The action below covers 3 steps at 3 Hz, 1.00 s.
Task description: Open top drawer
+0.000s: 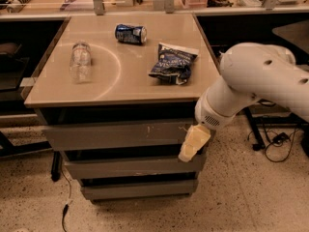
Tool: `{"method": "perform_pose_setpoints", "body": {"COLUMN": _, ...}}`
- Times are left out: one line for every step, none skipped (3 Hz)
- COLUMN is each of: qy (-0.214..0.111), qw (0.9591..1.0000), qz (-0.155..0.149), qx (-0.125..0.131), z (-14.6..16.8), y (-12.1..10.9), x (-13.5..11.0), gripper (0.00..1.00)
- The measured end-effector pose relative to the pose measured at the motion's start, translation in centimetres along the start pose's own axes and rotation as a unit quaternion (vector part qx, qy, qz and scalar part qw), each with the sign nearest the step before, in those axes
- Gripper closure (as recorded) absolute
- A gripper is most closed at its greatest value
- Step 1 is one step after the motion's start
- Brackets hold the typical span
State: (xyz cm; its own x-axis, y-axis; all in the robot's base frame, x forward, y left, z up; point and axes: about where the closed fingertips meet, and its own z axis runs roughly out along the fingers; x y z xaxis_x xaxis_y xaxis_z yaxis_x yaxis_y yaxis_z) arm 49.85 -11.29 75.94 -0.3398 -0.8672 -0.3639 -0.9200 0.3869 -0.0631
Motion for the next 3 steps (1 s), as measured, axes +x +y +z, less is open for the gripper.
{"method": "perform_pose_setpoints", "body": {"qy": -0.021, "qw": 0.9997, "qz": 0.013, "qx": -0.005, "z": 3.8, "y": 0.5, "x": -0.5, "gripper": 0.0}}
{"method": "perform_pose_setpoints", "body": {"qy": -0.035, "qw": 0.9991, "qz": 0.023, "qx": -0.002, "z": 6.4, "y": 0.0, "x": -1.0, "gripper": 0.0}}
{"method": "perform_pose_setpoints", "body": {"qy": -0.038, "qw": 0.9988, "qz": 0.03, "qx": -0.001, "z": 8.5, "y": -0.7, "x": -1.1, "gripper": 0.0}}
